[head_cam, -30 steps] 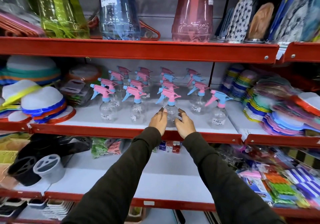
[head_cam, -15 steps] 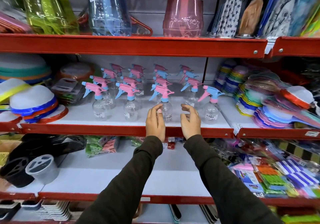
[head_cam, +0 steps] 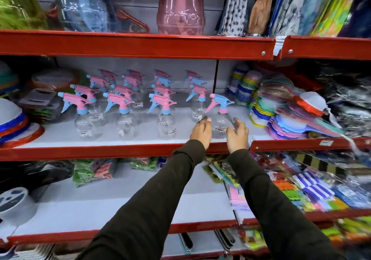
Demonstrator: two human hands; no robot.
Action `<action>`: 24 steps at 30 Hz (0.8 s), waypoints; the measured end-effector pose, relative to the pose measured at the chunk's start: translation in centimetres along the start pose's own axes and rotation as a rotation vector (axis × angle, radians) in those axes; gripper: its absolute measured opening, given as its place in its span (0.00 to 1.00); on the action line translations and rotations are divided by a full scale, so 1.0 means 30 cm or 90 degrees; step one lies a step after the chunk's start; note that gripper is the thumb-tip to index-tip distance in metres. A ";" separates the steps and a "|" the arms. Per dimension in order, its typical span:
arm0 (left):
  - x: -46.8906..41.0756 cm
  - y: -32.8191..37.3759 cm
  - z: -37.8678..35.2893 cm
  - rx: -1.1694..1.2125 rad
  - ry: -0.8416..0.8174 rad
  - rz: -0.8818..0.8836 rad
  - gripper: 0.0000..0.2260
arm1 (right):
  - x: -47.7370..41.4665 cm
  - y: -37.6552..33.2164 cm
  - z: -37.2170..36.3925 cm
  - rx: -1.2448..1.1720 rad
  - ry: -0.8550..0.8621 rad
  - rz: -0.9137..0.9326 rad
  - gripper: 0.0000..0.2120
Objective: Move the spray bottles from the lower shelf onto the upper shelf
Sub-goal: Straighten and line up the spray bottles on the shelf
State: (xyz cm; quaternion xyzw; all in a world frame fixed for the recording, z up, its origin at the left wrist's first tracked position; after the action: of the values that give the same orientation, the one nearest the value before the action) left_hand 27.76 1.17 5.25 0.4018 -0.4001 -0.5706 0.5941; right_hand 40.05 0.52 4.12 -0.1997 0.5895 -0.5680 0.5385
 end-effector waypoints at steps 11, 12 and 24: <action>-0.037 0.052 -0.089 0.005 -0.073 0.087 0.24 | -0.086 0.003 0.036 0.025 -0.152 -0.067 0.25; -0.035 0.048 -0.087 0.010 -0.062 0.083 0.24 | -0.082 -0.002 0.035 0.019 -0.155 -0.068 0.25; -0.016 -0.018 0.013 0.033 0.048 0.082 0.21 | -0.040 -0.038 -0.053 -0.012 -0.204 -0.019 0.25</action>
State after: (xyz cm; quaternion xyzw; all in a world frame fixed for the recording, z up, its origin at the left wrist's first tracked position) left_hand 27.19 1.62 4.87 0.4118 -0.4173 -0.5047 0.6337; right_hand 38.66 1.94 5.27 -0.3017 0.4983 -0.5315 0.6149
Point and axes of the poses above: each hand's wrist, its own x-axis away from the middle knuckle, its own z-axis out of the back of the hand, y = z × x, the point moved 1 cm from there along -x, towards the middle knuckle, and after that the axes turned 12 degrees about z, right-handed, at the moved point
